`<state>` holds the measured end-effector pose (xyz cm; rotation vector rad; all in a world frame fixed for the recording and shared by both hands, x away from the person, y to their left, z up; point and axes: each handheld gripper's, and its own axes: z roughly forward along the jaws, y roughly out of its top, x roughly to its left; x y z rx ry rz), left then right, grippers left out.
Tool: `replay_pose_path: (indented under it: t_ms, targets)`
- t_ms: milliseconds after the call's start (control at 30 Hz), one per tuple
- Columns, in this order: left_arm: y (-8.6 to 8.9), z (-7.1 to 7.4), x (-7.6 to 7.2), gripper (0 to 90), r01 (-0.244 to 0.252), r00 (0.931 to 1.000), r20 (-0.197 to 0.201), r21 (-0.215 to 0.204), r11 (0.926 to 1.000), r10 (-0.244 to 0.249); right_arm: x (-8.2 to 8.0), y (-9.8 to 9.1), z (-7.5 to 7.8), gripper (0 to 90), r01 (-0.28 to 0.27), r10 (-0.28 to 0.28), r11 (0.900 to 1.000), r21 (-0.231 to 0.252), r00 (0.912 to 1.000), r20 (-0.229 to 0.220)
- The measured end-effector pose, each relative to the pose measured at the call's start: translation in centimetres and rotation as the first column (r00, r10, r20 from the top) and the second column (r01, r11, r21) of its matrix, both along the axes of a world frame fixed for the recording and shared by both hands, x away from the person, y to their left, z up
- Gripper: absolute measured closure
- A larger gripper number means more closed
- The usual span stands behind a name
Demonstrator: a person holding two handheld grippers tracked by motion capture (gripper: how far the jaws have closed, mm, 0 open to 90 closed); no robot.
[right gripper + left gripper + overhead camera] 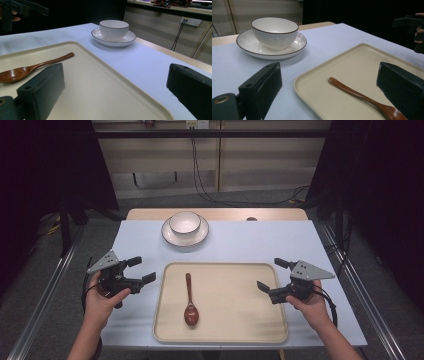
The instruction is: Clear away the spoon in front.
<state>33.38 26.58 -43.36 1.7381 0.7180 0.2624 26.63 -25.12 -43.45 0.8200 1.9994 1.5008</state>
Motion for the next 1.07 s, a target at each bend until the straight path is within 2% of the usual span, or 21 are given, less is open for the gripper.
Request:
replay_pose_path:
  t_ms: [400, 633, 667, 733, 767, 1067]
  targets:
    - [1.1, -0.5, 0.2, 6.2, -0.022, 0.9998, -0.002, 0.005, 0.9997, 0.022, 0.0, -0.1, -0.1, 1.2, -0.001, 0.001, 1.0, 0.002, 1.0, -0.006]
    - [1.7, -0.6, 0.3, 6.1, -0.023, 0.9997, 0.013, 0.003, 0.9997, 0.023, 0.0, -0.1, -0.1, 1.2, -0.004, 0.004, 1.0, -0.006, 1.0, -0.008]
    - [1.8, -0.8, 0.3, 6.0, -0.023, 0.9995, 0.02, -0.007, 0.9997, 0.023, 0.0, -0.1, -0.2, 1.2, -0.002, 0.002, 0.9999, -0.011, 1.0, -0.009]
    - [2.0, -0.8, 0.3, 5.8, -0.008, 0.9993, 0.036, 0.012, 0.9999, 0.007, 0.1, -0.1, -0.3, 1.2, 0.0, -0.001, 0.9999, -0.01, 1.0, -0.009]
    - [2.0, -0.8, 0.3, 5.8, -0.02, 0.9988, 0.044, 0.028, 0.9994, 0.019, 0.1, -0.1, -0.3, 1.2, 0.001, -0.001, 0.9999, -0.012, 1.0, -0.009]
    - [2.1, -1.0, 0.2, 5.3, -0.03, 0.9988, 0.039, 0.04, 0.9987, 0.029, 0.2, -0.2, -0.4, 1.2, 0.01, -0.01, 0.9998, -0.016, 0.9999, -0.013]
